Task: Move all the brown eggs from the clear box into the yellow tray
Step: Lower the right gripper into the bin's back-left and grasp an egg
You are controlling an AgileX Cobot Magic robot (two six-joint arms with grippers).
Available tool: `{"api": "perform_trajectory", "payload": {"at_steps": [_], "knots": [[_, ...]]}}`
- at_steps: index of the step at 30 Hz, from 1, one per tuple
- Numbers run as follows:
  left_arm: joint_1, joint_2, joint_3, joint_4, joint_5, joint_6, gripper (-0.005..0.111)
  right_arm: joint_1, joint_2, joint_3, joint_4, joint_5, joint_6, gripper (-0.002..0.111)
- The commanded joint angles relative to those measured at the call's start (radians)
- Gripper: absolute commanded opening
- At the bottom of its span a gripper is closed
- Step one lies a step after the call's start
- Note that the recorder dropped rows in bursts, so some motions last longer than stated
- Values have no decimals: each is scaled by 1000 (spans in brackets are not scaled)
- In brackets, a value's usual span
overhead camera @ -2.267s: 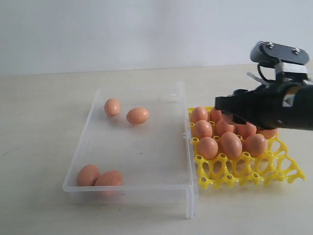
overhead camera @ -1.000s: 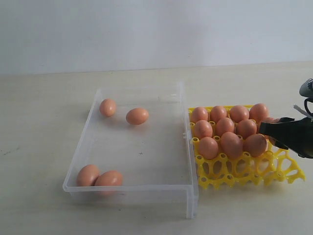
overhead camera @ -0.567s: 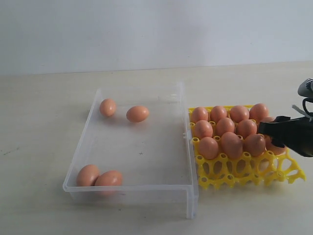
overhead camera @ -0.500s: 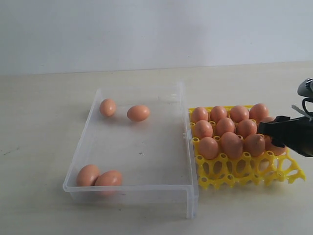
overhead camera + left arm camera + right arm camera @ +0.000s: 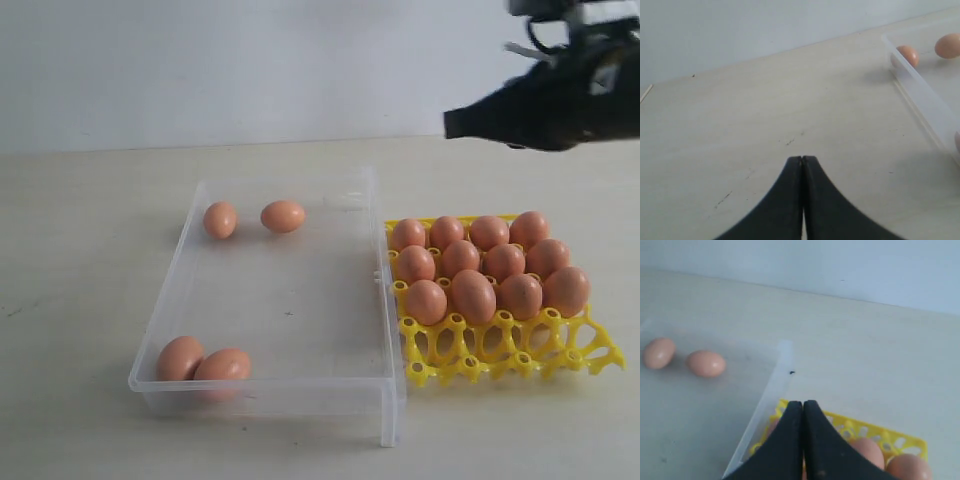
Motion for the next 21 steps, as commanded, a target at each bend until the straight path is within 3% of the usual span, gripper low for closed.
{"api": "perform_trajectory", "payload": {"at_steps": [1, 5, 12, 18, 21], "knots": [[-1, -6, -4, -1, -7, 2, 0, 134, 189, -274, -15, 328, -365, 0], [-1, -6, -4, -1, -7, 2, 0, 225, 359, -424, 11, 452, -735, 3], [-1, -6, -4, -1, -7, 2, 0, 294, 570, -520, 28, 277, -1122, 29], [-1, -6, -4, -1, -7, 2, 0, 300, 691, -524, 64, -45, -1173, 64], [-1, -6, -4, -1, -7, 2, 0, 300, 752, -583, 105, -51, -1137, 64]]}}
